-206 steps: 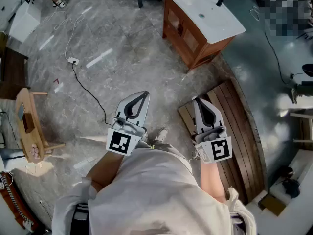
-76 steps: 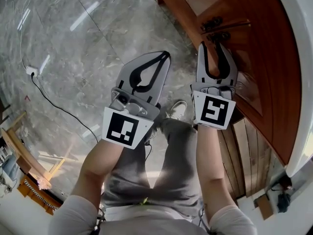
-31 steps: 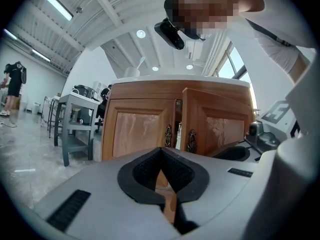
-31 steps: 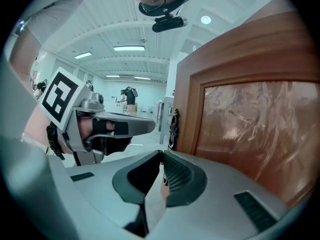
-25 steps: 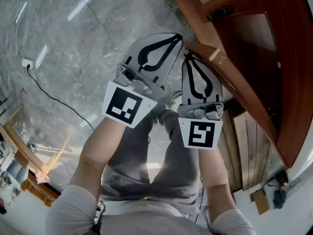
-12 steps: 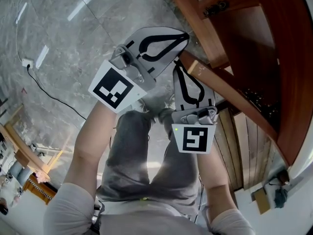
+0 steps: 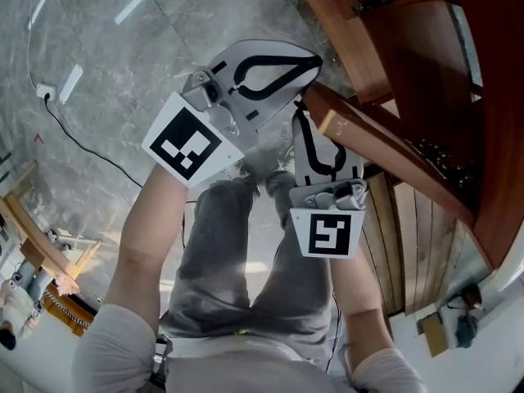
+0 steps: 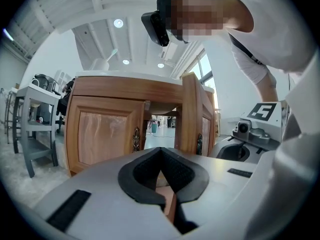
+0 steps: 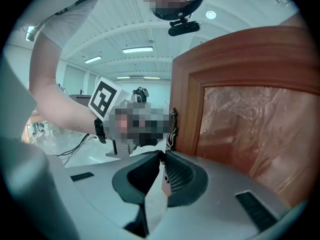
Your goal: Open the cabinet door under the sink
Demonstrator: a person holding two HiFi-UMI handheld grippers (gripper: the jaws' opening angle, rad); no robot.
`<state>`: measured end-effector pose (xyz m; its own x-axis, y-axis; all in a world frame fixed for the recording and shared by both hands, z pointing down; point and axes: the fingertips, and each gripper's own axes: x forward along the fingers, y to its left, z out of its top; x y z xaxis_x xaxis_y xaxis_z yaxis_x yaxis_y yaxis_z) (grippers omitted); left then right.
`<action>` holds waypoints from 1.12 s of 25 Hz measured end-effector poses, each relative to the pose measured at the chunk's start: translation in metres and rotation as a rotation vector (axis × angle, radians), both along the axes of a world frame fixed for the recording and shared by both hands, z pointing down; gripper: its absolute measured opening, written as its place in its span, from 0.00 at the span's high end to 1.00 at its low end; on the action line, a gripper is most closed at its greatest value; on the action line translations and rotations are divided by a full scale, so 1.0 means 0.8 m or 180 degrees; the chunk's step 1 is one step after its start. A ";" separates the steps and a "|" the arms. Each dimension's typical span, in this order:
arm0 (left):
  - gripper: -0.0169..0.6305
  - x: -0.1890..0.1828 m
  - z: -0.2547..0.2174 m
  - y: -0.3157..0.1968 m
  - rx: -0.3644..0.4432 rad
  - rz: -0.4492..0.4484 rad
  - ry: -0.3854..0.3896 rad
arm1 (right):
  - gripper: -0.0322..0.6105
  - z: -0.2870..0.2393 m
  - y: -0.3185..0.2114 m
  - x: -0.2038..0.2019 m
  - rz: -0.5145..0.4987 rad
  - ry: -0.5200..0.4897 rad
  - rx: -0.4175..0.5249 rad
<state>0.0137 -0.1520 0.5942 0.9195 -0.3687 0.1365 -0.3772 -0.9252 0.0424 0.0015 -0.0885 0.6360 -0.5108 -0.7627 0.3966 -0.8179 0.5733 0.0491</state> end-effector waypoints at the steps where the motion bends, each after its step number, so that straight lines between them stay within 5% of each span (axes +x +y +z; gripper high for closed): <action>1: 0.96 -0.002 -0.001 0.005 -0.0010 0.0001 -0.0012 | 0.87 -0.001 0.005 -0.002 -0.0017 -0.0001 -0.0014; 28: 0.96 -0.017 -0.003 0.154 -0.0451 0.0145 -0.0259 | 0.87 -0.014 0.155 0.000 -0.0349 0.0133 -0.0510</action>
